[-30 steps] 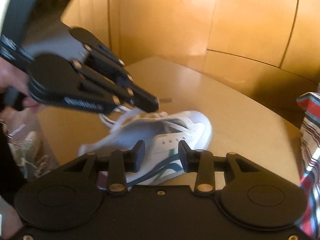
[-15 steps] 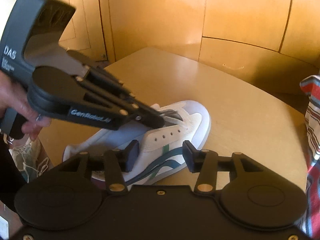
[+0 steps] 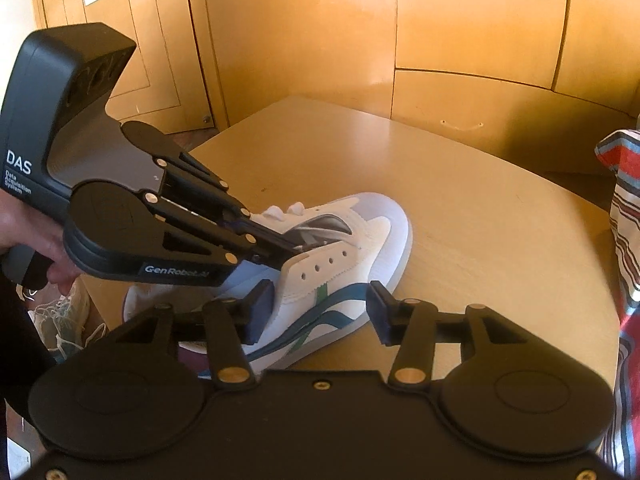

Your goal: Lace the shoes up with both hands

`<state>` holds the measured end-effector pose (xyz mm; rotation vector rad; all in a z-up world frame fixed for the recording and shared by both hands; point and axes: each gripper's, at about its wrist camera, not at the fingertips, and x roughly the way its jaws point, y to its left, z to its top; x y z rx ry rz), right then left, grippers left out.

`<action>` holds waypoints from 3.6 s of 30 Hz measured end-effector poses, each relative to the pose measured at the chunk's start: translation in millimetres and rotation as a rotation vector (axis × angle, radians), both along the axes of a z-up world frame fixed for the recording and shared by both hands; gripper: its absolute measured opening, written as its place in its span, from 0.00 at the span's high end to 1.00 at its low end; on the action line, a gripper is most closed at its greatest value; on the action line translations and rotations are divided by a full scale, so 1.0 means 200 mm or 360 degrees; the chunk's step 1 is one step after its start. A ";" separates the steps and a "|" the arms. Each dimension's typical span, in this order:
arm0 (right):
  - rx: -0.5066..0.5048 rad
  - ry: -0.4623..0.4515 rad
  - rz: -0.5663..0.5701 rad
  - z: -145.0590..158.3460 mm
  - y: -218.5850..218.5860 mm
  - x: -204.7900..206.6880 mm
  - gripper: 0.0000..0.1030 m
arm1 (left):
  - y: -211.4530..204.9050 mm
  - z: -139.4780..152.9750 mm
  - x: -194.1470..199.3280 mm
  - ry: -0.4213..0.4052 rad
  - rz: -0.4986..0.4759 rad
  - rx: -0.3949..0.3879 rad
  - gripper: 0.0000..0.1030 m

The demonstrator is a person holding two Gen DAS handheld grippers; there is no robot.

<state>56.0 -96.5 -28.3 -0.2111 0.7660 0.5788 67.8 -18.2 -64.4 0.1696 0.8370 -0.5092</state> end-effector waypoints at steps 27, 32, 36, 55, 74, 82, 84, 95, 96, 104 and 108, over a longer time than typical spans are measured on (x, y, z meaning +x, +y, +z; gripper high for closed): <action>-0.0004 0.0001 0.0016 0.01 -0.05 0.01 0.51 | -0.06 -0.02 0.02 -0.0027 -0.0068 0.0049 0.97; 0.0000 0.0005 0.0019 0.01 -0.04 0.01 0.51 | -0.05 -0.02 0.02 -0.0018 -0.0071 0.0054 0.97; 0.0006 0.0011 0.0021 0.00 -0.05 0.02 0.50 | -0.06 -0.02 0.01 -0.0019 -0.0084 0.0076 0.97; 0.0010 0.0018 0.0038 0.00 -0.09 0.02 0.48 | -0.02 0.01 0.00 -0.0023 -0.0027 -0.0005 0.98; 0.0015 0.0027 0.0040 -0.01 -0.09 0.03 0.48 | 0.02 0.02 -0.05 -0.0065 -0.0128 -0.0021 0.98; 0.0004 0.0027 0.0027 -0.02 -0.08 0.04 0.48 | 0.01 0.01 -0.06 -0.0064 -0.0135 0.0012 0.98; 0.0000 0.0028 0.0031 -0.02 -0.07 0.04 0.48 | 0.01 0.01 -0.06 -0.0066 -0.0137 0.0014 0.98; 0.0021 0.0044 0.0038 -0.01 -0.10 0.05 0.48 | 0.01 0.02 -0.06 -0.0069 -0.0140 -0.0011 0.98; 0.0022 0.0045 0.0038 -0.01 -0.10 0.05 0.48 | 0.01 0.02 -0.06 -0.0073 -0.0145 -0.0014 0.98; 0.0029 0.0052 0.0042 -0.02 -0.10 0.05 0.48 | 0.02 0.02 -0.06 -0.0074 -0.0139 -0.0037 0.98; 0.0034 0.0057 0.0040 -0.02 -0.10 0.05 0.48 | 0.03 0.02 -0.06 -0.0075 -0.0138 -0.0048 0.98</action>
